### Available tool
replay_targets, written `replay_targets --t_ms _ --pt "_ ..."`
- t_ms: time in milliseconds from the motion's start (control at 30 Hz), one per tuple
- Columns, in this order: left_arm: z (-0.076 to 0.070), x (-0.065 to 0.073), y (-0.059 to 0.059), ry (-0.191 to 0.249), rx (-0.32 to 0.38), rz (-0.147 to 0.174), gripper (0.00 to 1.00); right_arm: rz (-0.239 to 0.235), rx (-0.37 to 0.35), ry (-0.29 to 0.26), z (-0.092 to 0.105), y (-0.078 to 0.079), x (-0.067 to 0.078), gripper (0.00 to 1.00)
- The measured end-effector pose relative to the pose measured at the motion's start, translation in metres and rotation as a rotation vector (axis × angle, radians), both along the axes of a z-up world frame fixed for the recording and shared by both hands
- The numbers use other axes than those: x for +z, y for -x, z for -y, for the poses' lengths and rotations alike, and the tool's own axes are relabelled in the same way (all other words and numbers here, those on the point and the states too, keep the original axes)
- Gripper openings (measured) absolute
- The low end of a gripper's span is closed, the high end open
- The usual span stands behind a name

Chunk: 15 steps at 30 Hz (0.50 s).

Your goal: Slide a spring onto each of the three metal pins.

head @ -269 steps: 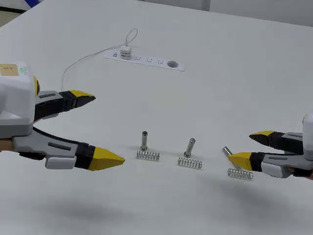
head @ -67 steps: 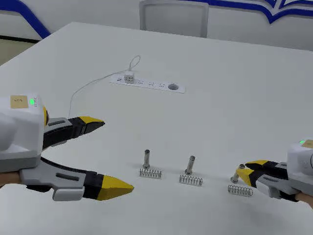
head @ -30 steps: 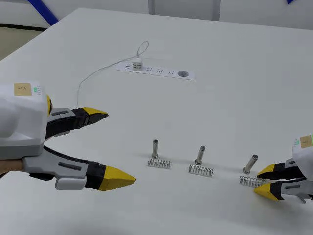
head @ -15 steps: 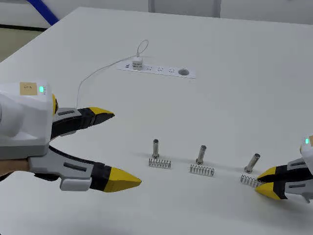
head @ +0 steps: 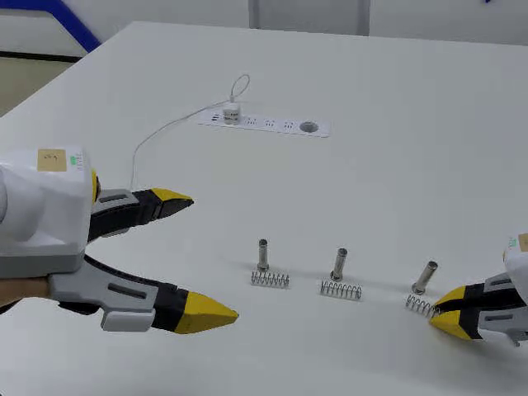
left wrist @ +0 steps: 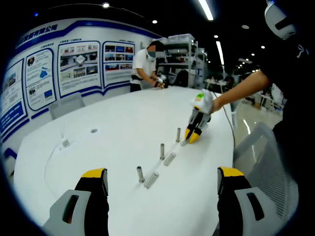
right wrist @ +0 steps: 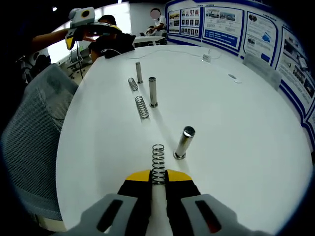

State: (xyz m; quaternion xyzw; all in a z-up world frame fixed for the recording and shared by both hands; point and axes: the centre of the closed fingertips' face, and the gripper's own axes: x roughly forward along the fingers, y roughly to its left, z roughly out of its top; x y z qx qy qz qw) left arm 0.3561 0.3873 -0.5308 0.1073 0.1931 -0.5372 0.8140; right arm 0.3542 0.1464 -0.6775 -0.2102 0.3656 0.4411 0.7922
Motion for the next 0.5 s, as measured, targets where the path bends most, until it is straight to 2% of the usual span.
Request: replay_targets --t_ms 133,200,267,367,500 --pt "0.0 0.0 0.0 0.005 0.004 -0.001 0.93 0.005 -0.02 0.007 0.0 0.0 0.001 0.1" --pt "0.0 -0.001 0.0 -0.001 -0.002 0.0 0.93 0.024 -0.018 0.034 0.001 0.001 0.001 0.1" --pt "0.0 -0.001 0.001 -0.002 -0.005 0.002 0.93 0.022 -0.019 0.042 0.002 0.002 0.004 0.1" --pt "0.001 0.0 0.0 0.007 -0.001 0.006 0.93 0.031 -0.037 0.006 -0.001 0.002 0.014 0.1" --pt "0.003 0.0 0.0 0.01 -0.006 0.011 0.93 0.05 -0.03 0.01 -0.007 0.005 0.029 0.1"
